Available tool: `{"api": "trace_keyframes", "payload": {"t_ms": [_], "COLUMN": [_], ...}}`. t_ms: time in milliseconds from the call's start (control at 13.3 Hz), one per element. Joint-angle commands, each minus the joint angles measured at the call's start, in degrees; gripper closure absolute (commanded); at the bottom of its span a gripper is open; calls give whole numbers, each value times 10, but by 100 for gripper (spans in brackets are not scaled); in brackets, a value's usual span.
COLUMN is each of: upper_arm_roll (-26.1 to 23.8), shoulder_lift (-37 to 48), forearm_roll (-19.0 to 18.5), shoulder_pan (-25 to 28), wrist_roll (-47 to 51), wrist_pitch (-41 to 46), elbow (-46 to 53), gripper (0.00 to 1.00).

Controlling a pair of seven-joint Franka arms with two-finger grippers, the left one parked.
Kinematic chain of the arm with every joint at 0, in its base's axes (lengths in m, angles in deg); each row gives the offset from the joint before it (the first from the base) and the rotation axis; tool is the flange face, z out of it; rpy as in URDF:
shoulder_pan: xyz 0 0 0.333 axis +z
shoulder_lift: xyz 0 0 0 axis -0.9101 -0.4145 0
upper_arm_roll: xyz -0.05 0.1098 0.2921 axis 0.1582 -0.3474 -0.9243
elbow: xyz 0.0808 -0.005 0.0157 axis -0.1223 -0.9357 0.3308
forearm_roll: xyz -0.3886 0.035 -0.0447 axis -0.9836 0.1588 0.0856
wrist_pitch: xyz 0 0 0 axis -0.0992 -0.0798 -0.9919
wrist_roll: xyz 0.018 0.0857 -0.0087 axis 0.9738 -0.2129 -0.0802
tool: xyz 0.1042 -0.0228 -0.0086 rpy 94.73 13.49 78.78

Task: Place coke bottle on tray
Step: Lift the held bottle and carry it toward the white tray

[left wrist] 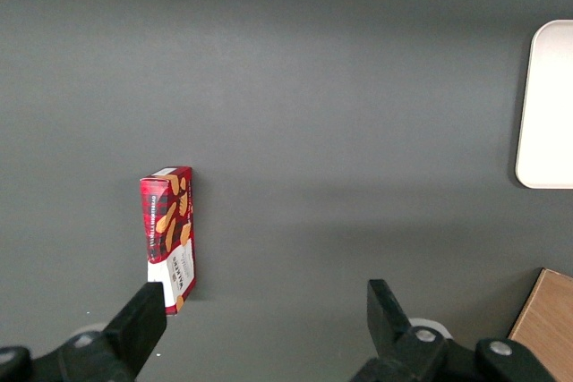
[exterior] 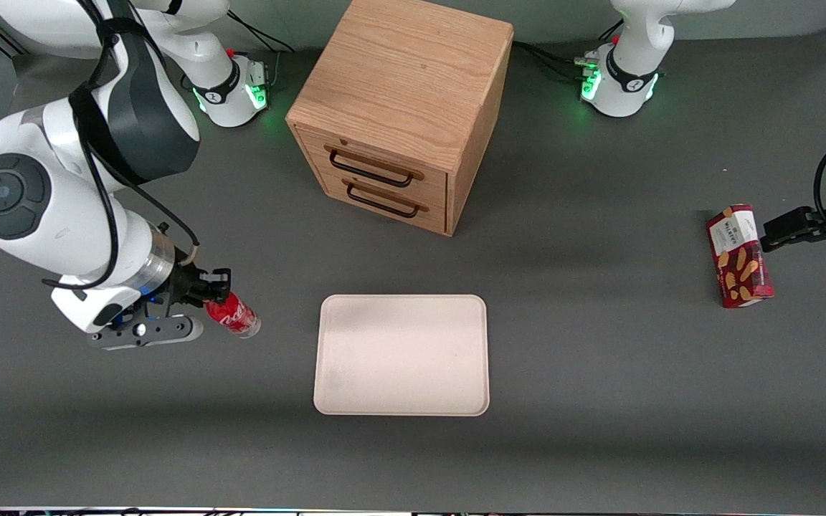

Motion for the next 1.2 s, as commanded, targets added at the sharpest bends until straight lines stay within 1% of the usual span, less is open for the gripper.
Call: {"api": "trace_keyframes", "payload": {"t_ms": [0, 75, 375, 675, 900, 1125], "upper_arm_roll": [-15, -15, -19, -39, -39, -39], "shoulder_lift": [-78, -93, -136, -183, -212, -222], "forearm_roll": [-7, -7, -8, -9, -9, -10], "shoulder_pan": [-1, -1, 4, 8, 19, 38], "wrist_roll": [-13, -13, -21, -18, -17, -8], "wrist_pitch": [11, 0, -87, -160, -190, -192], "elbow": [105, 120, 123, 123, 123, 121], "gripper": [100, 100, 100, 100, 100, 100]}}
